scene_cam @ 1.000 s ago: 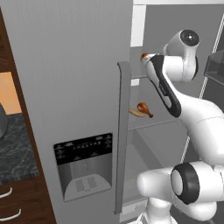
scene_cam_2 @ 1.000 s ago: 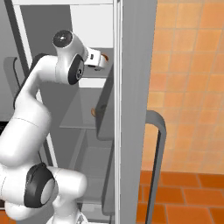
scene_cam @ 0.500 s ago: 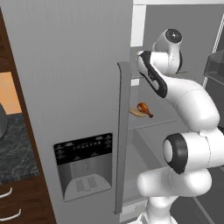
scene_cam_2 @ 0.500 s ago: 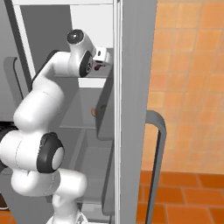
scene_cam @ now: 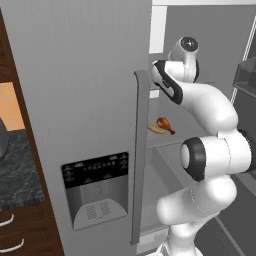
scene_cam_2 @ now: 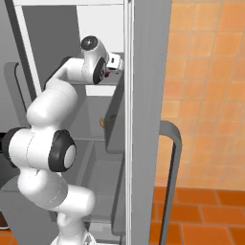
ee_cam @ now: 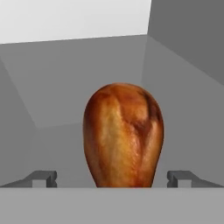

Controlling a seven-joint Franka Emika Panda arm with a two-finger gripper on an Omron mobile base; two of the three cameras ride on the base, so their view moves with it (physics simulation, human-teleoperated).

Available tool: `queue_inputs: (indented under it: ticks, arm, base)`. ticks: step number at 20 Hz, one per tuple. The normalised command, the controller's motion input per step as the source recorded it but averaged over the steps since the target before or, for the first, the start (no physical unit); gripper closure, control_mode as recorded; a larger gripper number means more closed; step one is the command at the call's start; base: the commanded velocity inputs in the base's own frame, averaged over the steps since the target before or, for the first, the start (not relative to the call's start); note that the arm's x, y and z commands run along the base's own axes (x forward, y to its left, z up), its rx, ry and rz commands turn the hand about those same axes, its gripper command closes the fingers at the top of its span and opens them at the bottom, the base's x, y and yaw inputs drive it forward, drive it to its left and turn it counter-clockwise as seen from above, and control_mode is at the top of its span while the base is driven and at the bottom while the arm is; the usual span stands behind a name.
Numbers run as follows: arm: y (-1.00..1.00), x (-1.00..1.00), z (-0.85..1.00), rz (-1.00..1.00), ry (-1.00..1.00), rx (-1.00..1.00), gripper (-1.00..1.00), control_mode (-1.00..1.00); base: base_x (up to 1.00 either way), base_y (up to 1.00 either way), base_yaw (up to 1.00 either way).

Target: Place one sweet potato and one chicken drumstick in each tupperware on the nearby counter, to pack two identical lunches.

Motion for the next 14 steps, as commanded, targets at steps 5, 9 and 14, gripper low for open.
queue_inputs:
  ticks: [5, 9, 14]
  arm:
    - [0.00, 0.03, -0.28, 0.00, 0.04, 0.00, 1.00, -1.00]
    - [0.00, 0.00, 0.00, 0.00, 0.00, 0.00, 1.00, -1.00]
    - [0.00, -0.67, -0.07, 0.00, 0.07, 0.00, 1.00, -1.00]
  base:
    - [0.00, 0.00, 0.00]
    - [0.00, 0.00, 0.00]
    - [0.00, 0.00, 0.00]
